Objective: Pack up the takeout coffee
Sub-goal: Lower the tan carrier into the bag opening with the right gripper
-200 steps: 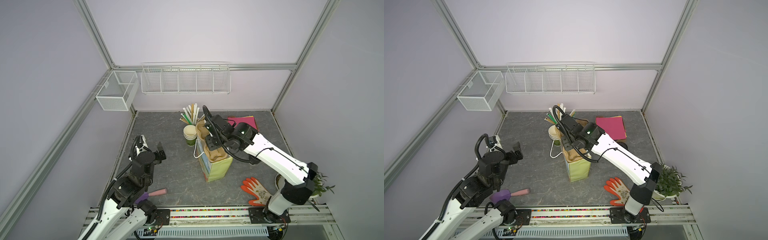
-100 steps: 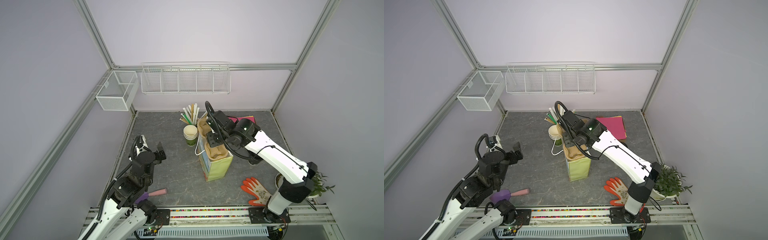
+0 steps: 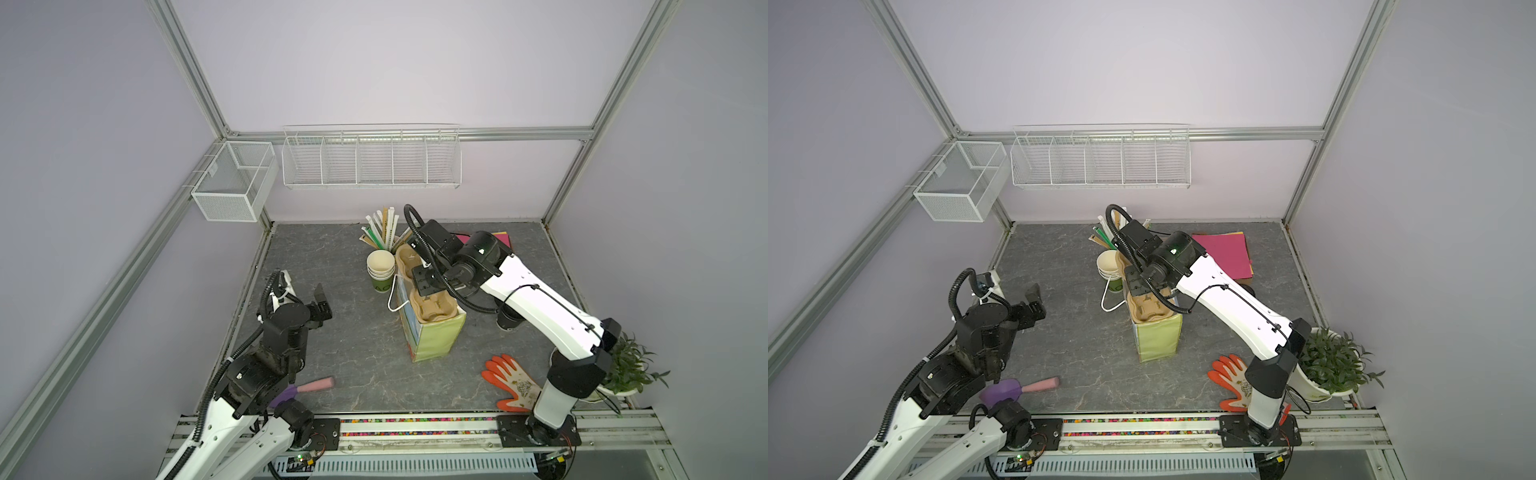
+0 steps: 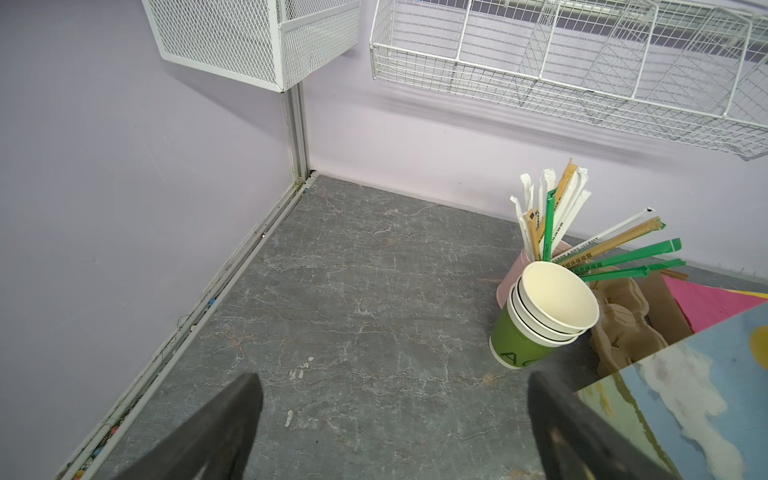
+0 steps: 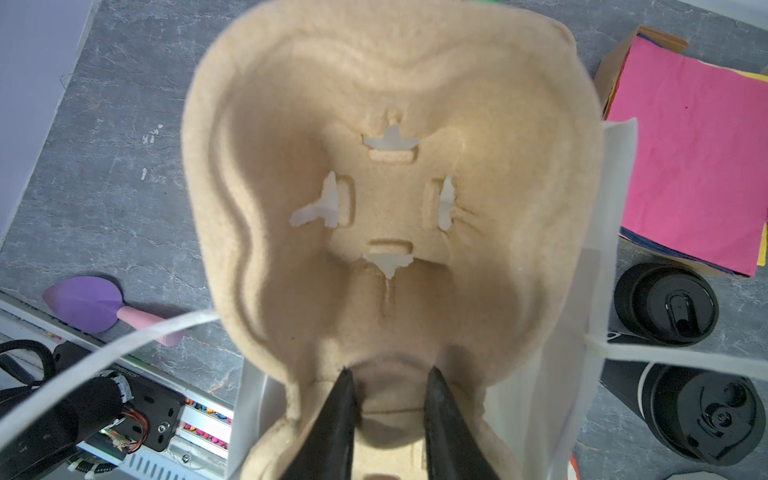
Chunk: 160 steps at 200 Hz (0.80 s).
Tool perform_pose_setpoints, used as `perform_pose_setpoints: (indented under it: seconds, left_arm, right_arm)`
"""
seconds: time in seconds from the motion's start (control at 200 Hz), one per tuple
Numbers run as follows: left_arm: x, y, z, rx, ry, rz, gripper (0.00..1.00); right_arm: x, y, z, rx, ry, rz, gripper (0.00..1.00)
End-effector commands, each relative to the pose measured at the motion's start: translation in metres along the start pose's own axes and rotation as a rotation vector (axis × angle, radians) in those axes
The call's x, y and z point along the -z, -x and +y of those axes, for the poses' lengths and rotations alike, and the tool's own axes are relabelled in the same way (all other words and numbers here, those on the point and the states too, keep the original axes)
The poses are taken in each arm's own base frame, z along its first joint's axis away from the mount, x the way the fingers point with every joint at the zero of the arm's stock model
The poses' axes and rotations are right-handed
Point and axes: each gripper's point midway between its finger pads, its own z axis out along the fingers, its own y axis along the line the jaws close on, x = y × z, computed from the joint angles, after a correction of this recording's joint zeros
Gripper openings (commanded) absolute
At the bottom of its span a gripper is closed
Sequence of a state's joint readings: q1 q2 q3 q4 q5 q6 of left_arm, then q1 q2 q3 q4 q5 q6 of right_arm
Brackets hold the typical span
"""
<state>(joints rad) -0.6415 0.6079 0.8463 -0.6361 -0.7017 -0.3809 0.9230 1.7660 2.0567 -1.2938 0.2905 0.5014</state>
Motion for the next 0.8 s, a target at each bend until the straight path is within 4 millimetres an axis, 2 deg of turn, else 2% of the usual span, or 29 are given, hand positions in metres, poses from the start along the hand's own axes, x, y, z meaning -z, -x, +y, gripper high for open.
perform_pose_setpoints:
  seconds: [0.0,0.64,0.705,0.795]
  left_arm:
    - [0.001,-0.002,0.002,-0.01,-0.001,-0.002,0.99]
    - [0.0,-0.003,0.001,-0.013,-0.001,0.002,0.99]
    - [0.0,-0.003,0.001,-0.013,-0.001,0.001,0.99]
    - [0.0,-0.003,0.001,-0.014,-0.004,0.004,0.99]
  right_arm:
    - [-0.012,-0.013,-0.006,-0.02,-0.028,0.064,0.28]
    - [-0.044,-0.023,-0.018,-0.036,-0.08,0.142,0.28]
    - [-0.042,-0.023,-0.016,-0.039,-0.065,0.15,0.28]
    - [-0.028,-0.014,-0.017,-0.046,-0.052,0.108,0.28]
